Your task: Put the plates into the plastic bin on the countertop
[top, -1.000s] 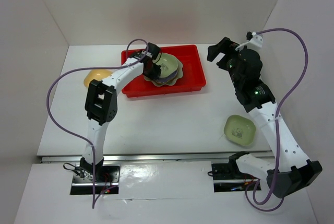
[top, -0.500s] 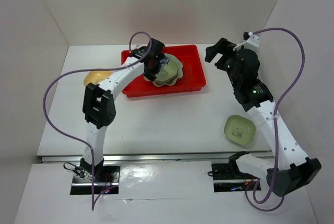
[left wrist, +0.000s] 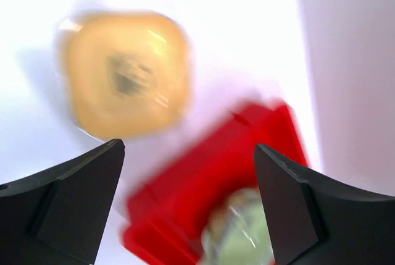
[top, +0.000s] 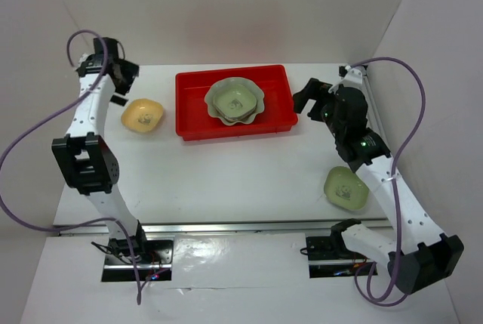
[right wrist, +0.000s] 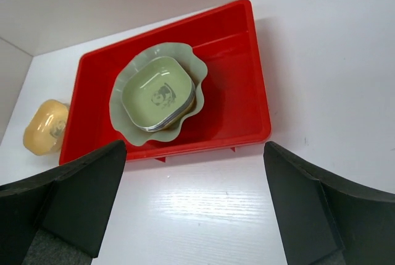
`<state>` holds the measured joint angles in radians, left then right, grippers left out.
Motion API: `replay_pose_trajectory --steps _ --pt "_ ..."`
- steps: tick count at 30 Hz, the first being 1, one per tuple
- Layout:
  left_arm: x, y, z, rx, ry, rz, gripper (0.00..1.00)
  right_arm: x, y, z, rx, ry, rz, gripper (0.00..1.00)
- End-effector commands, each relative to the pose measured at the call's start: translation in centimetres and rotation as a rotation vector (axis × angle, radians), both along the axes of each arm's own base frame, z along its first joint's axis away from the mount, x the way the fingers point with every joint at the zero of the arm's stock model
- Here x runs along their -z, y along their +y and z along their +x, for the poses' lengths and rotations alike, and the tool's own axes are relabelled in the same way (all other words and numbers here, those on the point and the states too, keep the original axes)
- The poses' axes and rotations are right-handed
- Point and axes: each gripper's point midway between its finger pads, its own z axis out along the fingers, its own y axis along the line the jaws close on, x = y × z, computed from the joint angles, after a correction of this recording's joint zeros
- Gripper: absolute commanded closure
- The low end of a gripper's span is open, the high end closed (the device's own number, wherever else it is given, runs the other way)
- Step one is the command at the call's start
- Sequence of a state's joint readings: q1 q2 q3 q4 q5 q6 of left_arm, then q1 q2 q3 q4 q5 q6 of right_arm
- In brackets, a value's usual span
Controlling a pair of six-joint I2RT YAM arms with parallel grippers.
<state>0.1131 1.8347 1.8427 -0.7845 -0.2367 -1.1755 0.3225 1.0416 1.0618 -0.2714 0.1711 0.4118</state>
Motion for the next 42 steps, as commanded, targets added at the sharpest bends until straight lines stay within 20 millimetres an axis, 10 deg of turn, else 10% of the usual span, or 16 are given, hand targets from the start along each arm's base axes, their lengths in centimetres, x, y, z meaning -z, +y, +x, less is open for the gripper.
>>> replay_pose_trajectory --steps 1,6,14,27,32,37,42 --pt "5.3 2.1 -2.3 0.006 0.199 -0.045 0.01 -2.4 -0.3 -1.0 -0.022 -0.08 -0.009 0.01" --pt "7.6 5.5 -1.2 -0.021 0.236 -0.063 0.01 -2.3 -0.3 -1.2 -0.035 -0.079 -0.005 0.01" --pt "15.5 3.9 -4.2 -0.021 0.446 -0.162 0.04 -1.3 0.1 -0.7 -0.042 -0.061 0.001 0.01" --pt "18.7 3.2 -6.0 -0.072 0.51 -0.118 0.12 -0.8 0.6 -0.6 -0.059 -0.059 0.035 0.01" --pt "19.9 2.9 -5.9 -0.067 0.533 -0.109 0.26 -0.9 0.4 -0.7 -0.049 -0.054 0.022 0.01" --pt "20.2 3.1 -5.9 -0.079 0.529 -0.104 0.95 -2.1 0.1 -0.8 -0.04 -0.084 0.019 0.01" --pt "21.3 3.9 -6.9 -0.092 0.568 -0.133 1.0 -2.3 0.0 -1.1 -0.04 -0.086 0.02 0.01"
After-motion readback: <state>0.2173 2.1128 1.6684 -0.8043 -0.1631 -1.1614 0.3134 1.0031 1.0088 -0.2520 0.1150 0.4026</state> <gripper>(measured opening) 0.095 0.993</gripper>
